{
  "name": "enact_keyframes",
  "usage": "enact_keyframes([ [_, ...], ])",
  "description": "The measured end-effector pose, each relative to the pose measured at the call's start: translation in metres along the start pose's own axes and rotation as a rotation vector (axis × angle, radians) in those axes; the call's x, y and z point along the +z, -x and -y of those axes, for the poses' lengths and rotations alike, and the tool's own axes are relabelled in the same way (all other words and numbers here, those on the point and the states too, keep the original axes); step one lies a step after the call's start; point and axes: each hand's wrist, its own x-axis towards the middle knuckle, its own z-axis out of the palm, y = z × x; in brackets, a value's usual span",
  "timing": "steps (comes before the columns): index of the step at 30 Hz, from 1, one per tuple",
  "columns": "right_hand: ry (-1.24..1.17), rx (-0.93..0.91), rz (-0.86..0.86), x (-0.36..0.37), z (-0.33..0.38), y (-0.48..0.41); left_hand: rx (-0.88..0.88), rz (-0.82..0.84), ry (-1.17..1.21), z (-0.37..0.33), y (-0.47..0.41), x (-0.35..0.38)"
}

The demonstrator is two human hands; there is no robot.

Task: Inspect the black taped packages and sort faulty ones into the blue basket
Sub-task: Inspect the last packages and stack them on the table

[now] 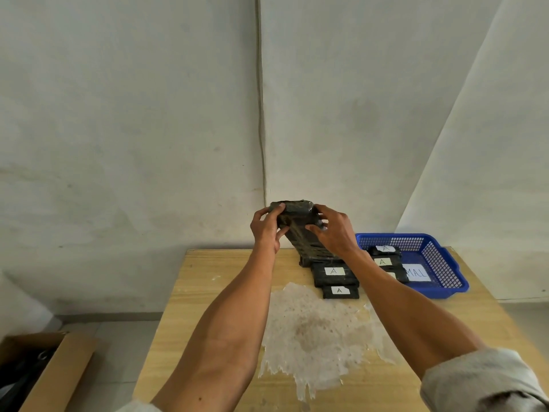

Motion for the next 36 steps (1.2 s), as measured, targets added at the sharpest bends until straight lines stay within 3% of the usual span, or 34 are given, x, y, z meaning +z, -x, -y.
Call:
enact_keyframes([
  [9,-0.062,0.022,0.008,0.005,0.0,0.002,0.007,0.004,-0.047,-0.006,-0.005,-0.001],
  [36,0.084,-0.039,-0.014,0.001,0.014,-0.003,0.026,0.071,0.029,-0.006,-0.001,-0.004],
])
